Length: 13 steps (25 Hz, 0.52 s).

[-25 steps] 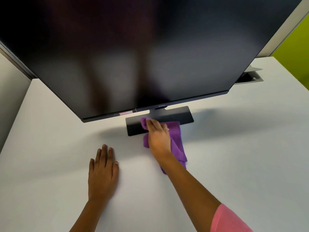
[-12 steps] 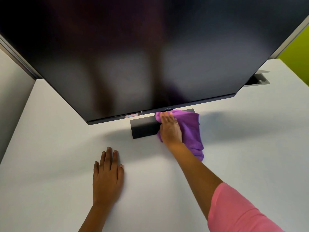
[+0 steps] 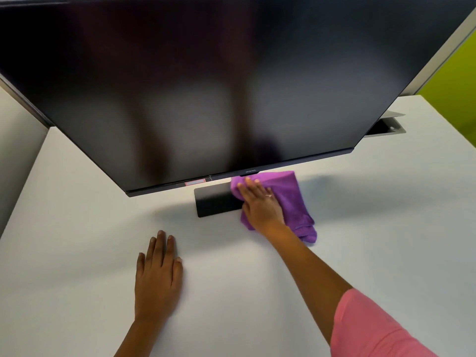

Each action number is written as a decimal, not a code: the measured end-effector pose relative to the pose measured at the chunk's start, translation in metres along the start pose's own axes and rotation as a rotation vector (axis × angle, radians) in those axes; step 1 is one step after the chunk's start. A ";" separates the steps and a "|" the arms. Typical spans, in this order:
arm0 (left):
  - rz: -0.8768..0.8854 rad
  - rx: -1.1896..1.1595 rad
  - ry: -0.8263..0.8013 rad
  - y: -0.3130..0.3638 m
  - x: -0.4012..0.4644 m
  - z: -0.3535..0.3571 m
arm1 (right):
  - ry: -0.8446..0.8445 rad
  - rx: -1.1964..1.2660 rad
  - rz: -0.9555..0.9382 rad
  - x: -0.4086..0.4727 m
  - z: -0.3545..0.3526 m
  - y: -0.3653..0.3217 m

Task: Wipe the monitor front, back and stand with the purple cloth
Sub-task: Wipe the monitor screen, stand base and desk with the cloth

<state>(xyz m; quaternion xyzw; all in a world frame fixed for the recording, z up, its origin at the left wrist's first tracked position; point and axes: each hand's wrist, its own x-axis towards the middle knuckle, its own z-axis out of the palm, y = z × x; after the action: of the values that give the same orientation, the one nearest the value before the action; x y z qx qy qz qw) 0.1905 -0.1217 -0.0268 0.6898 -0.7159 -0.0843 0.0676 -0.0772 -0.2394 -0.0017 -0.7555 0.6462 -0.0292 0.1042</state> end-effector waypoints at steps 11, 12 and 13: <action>-0.007 0.026 0.002 0.003 -0.002 -0.002 | -0.059 -0.099 -0.107 -0.029 0.006 0.008; -0.008 0.030 0.001 0.003 -0.002 -0.002 | -0.068 -0.107 -0.164 -0.031 0.006 0.009; -0.010 0.033 0.003 0.004 -0.002 -0.002 | -0.076 -0.116 -0.198 -0.030 0.007 0.012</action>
<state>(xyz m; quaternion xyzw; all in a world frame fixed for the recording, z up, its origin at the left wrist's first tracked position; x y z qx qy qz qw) 0.1871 -0.1194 -0.0242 0.6945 -0.7136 -0.0717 0.0570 -0.0926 -0.2107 -0.0077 -0.8211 0.5644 0.0269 0.0814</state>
